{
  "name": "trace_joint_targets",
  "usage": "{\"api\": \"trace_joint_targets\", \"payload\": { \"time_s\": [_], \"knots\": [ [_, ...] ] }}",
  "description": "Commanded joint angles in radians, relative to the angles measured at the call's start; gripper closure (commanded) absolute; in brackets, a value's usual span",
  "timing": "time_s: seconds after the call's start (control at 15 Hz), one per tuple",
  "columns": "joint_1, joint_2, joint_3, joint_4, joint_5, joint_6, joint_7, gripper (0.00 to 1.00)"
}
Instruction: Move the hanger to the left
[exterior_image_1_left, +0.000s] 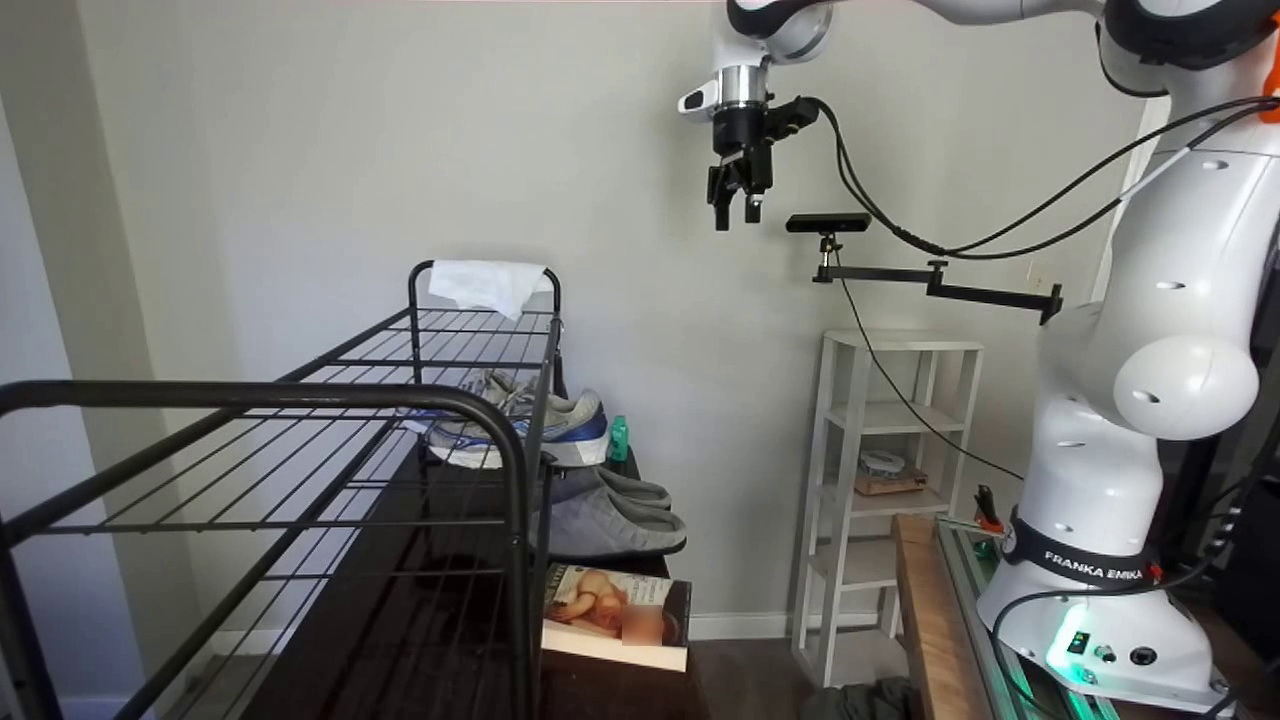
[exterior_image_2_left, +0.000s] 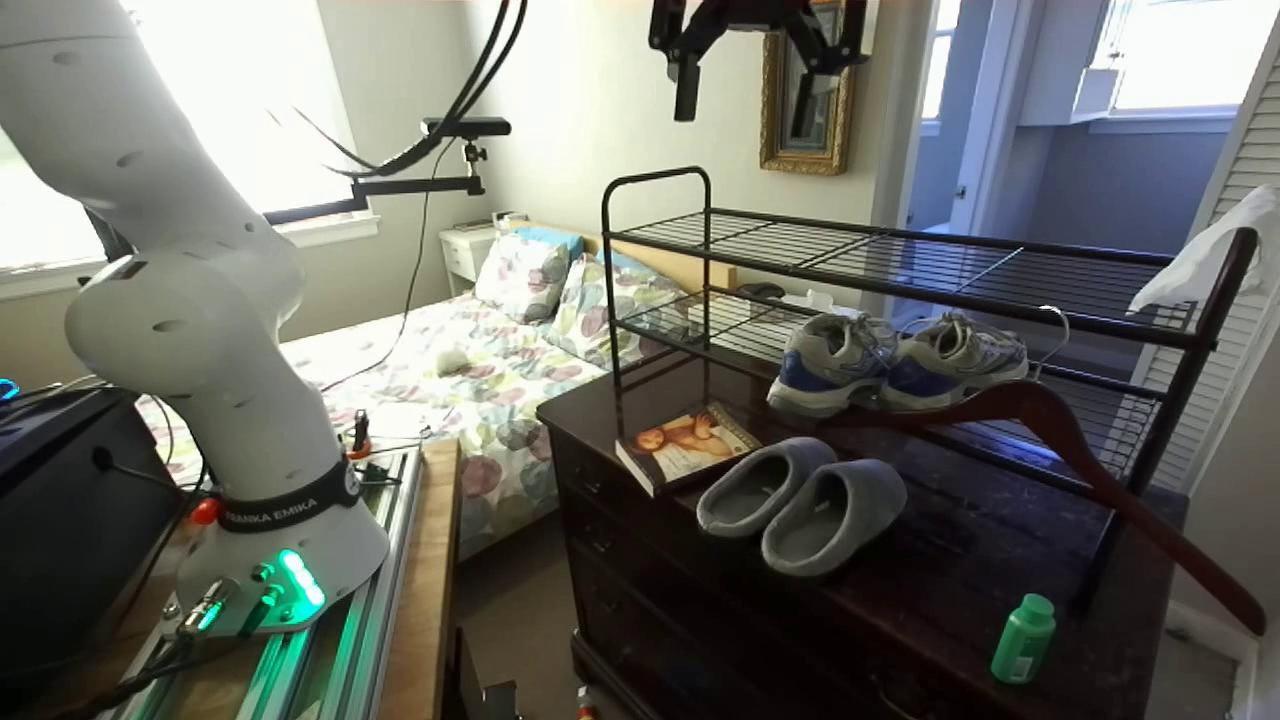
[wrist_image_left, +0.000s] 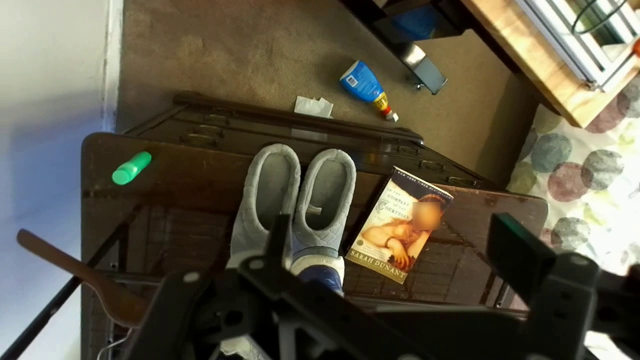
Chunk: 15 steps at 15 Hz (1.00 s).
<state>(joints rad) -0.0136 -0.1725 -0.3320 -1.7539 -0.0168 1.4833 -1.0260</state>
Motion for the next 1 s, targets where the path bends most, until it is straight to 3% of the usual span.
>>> {"api": "trace_joint_targets", "payload": {
  "time_s": [0.0, 0.13, 0.47, 0.87, 0.93],
  "knots": [
    [-0.051, 0.138, 0.018, 0.146, -0.005, 0.015, -0.237, 0.00],
    [-0.082, 0.226, 0.025, 0.239, -0.026, 0.046, -0.350, 0.00],
    [-0.201, 0.460, 0.057, 0.491, 0.059, 0.078, -0.504, 0.00],
    [-0.237, 0.723, 0.158, 0.753, 0.001, 0.083, -0.421, 0.00],
    [-0.216, 0.617, 0.129, 0.603, 0.023, 0.107, -0.456, 0.00]
  ]
}}
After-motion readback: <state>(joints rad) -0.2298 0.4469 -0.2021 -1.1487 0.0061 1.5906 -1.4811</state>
